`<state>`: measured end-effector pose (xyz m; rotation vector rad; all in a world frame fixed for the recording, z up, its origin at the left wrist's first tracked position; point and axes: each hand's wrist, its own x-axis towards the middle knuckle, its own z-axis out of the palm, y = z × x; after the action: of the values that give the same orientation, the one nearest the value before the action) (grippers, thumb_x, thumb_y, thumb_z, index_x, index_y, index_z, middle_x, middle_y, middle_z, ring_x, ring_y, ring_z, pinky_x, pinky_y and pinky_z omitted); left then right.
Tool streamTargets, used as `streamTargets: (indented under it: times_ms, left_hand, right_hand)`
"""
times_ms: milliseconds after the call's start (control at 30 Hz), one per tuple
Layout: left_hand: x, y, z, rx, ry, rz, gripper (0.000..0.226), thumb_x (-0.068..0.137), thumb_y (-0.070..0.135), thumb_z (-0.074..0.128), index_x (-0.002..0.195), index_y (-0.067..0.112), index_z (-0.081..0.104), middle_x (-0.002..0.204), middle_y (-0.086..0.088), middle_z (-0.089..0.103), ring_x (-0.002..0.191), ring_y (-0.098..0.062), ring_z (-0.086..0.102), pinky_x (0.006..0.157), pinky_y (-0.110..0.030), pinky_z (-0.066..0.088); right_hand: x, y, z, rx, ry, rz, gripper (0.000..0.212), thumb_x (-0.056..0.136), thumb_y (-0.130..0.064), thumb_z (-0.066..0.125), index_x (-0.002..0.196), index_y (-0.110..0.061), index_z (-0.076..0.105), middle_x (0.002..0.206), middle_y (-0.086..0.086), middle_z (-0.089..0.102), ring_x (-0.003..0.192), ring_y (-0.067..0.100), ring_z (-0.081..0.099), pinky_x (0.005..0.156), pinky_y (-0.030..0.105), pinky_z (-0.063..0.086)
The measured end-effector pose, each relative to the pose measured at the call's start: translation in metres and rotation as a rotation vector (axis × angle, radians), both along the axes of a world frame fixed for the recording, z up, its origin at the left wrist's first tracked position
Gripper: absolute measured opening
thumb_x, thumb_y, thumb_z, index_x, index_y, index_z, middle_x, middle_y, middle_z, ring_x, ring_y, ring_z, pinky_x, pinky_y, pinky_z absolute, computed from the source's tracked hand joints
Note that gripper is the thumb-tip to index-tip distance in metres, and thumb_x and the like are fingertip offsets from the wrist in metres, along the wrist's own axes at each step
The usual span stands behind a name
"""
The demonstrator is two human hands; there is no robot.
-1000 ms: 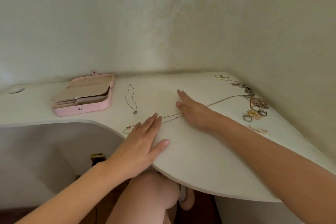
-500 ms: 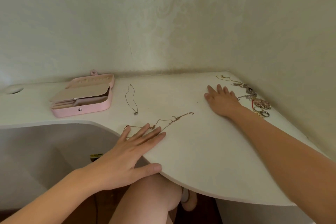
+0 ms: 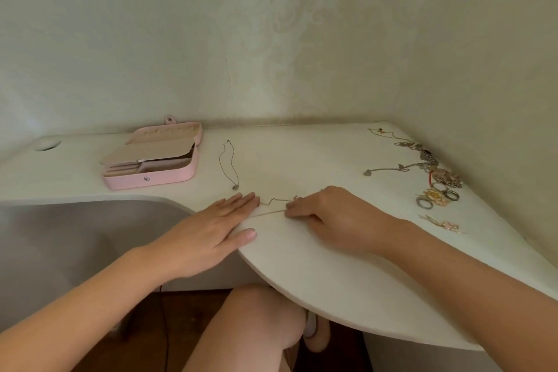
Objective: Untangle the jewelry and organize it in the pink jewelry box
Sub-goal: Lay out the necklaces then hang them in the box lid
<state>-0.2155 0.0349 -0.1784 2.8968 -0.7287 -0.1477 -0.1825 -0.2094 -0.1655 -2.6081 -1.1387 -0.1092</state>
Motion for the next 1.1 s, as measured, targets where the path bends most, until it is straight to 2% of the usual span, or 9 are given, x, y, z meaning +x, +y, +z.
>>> streamTargets:
  times_ms: [167,367,500,600,700,800,900,1000,1100]
  left_hand:
    - [-0.007,-0.002,-0.008,-0.031,-0.036,0.154,0.081,0.08,0.069,0.005,0.149,0.028,-0.01,0.151,0.019,-0.017,0.138,0.006,-0.016,0.108,-0.013,-0.01]
    - [-0.021,-0.007,-0.009,-0.035,-0.059,0.24,0.083,0.081,0.069,0.006,0.15,0.024,-0.011,0.155,0.012,-0.014,0.14,0.001,-0.012,0.109,-0.017,-0.008]
    - [-0.026,-0.004,-0.011,-0.074,-0.07,0.193,0.078,0.08,0.07,0.006,0.146,0.033,-0.017,0.149,0.016,-0.027,0.139,0.001,-0.02,0.109,-0.017,-0.009]
    - [-0.027,-0.002,-0.013,-0.055,-0.095,0.044,0.068,0.084,0.067,0.002,0.144,0.038,-0.013,0.152,0.021,-0.023,0.133,0.012,-0.027,0.103,-0.007,-0.018]
    - [-0.027,0.002,-0.009,-0.032,-0.106,0.006,0.069,0.085,0.067,0.004,0.147,0.039,-0.003,0.15,0.024,-0.013,0.131,0.017,-0.021,0.097,0.0,-0.018]
    - [-0.025,0.007,-0.002,-0.05,-0.076,-0.029,0.064,0.082,0.072,0.012,0.143,0.051,0.008,0.149,0.026,-0.006,0.132,0.015,-0.012,0.101,-0.003,-0.012]
    - [-0.026,0.007,-0.001,-0.083,-0.044,-0.06,0.058,0.082,0.073,0.022,0.137,0.059,0.012,0.149,0.027,-0.003,0.136,0.013,-0.005,0.106,-0.008,-0.005]
    - [-0.023,0.006,-0.003,-0.113,-0.047,-0.045,0.069,0.081,0.074,0.024,0.144,0.05,0.01,0.147,0.031,0.001,0.132,0.018,-0.001,0.101,0.0,-0.004]
    - [-0.014,0.01,-0.005,-0.14,-0.051,-0.018,0.076,0.08,0.075,0.024,0.148,0.042,0.011,0.146,0.034,0.002,0.13,0.021,0.002,0.098,0.005,0.0]
  right_hand:
    - [-0.006,-0.024,-0.002,-0.017,-0.061,-0.354,0.034,0.096,-0.019,0.034,0.118,-0.021,0.06,0.107,0.001,0.068,0.097,0.023,0.06,0.086,0.035,0.045]
    - [-0.011,-0.026,-0.005,-0.196,-0.13,-0.467,0.032,0.098,-0.021,0.031,0.114,-0.015,0.058,0.107,0.002,0.056,0.089,0.024,0.059,0.076,0.034,0.047]
    - [-0.018,-0.032,-0.004,-0.189,-0.094,-0.49,0.023,0.097,-0.019,0.032,0.116,-0.014,0.046,0.102,0.003,0.058,0.08,0.021,0.052,0.068,0.031,0.041]
    - [-0.02,-0.039,-0.005,-0.131,-0.088,-0.471,0.024,0.098,-0.022,0.031,0.119,-0.018,0.044,0.105,0.002,0.057,0.087,0.021,0.055,0.073,0.033,0.046]
    - [-0.013,-0.041,-0.011,-0.082,-0.104,-0.466,0.032,0.1,-0.03,0.031,0.126,-0.023,0.047,0.117,0.001,0.054,0.101,0.021,0.055,0.083,0.032,0.046]
    - [0.0,-0.039,-0.01,-0.082,-0.026,-0.492,0.039,0.101,-0.037,0.029,0.136,-0.029,0.044,0.128,0.002,0.05,0.115,0.023,0.051,0.094,0.032,0.042]
    - [0.025,-0.039,-0.003,-0.132,0.079,-0.519,0.042,0.102,-0.039,0.024,0.139,-0.03,0.041,0.132,0.006,0.048,0.121,0.026,0.048,0.101,0.035,0.038]
    - [0.054,-0.035,0.007,-0.198,0.129,-0.526,0.041,0.103,-0.033,0.024,0.138,-0.026,0.044,0.13,0.012,0.052,0.119,0.03,0.049,0.099,0.036,0.038]
    - [0.08,-0.026,0.018,-0.301,0.143,-0.527,0.04,0.103,-0.024,0.024,0.133,-0.017,0.05,0.13,0.01,0.054,0.121,0.027,0.047,0.097,0.033,0.035]
